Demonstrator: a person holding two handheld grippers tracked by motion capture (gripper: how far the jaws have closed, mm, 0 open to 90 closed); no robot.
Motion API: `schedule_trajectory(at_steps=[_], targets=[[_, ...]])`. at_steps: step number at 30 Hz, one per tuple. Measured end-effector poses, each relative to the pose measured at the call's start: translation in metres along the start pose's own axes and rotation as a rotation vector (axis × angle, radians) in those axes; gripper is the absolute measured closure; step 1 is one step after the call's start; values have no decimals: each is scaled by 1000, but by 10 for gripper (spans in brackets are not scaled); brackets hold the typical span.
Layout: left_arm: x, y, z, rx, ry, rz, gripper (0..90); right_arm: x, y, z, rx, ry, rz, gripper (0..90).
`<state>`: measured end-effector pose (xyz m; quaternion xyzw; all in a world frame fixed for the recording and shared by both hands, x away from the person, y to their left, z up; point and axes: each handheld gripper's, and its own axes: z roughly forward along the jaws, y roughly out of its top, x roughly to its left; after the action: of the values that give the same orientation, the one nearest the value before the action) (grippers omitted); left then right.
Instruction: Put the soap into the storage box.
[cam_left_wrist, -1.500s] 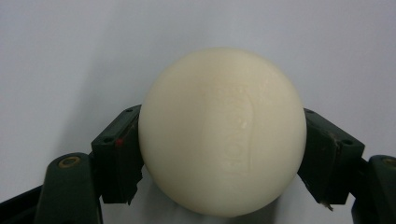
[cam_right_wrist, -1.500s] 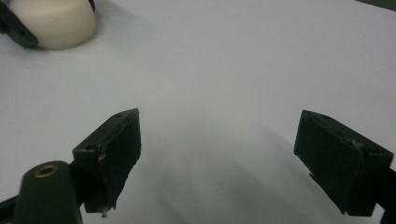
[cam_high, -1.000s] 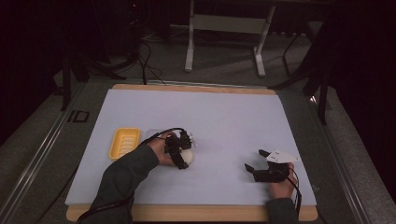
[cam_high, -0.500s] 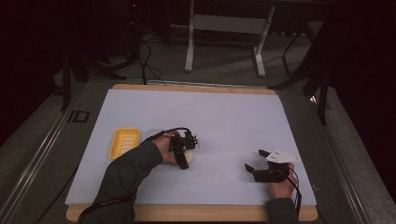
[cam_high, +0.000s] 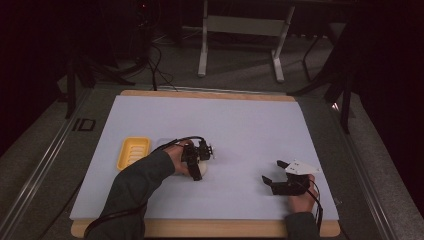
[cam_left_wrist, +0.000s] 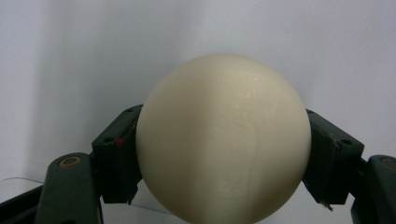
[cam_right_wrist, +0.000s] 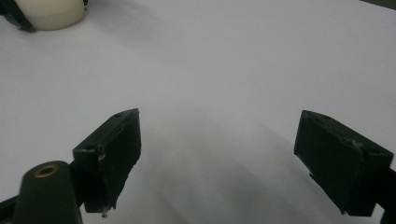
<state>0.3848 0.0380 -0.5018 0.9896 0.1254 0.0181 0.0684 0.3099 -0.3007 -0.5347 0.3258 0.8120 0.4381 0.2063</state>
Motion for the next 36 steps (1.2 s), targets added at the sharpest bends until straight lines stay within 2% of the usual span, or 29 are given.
schedule_trajectory(at_steps=[8, 18, 36], targets=[[3, -1, -1, 4, -9, -17, 256, 0, 0, 0, 0, 0, -1, 146], [6, -1, -9, -18, -9, -25, 257, 0, 0, 0, 0, 0, -5, 146], [14, -7, -32, -28, 23, -43, 257, 0, 0, 0, -1, 0, -3, 146]])
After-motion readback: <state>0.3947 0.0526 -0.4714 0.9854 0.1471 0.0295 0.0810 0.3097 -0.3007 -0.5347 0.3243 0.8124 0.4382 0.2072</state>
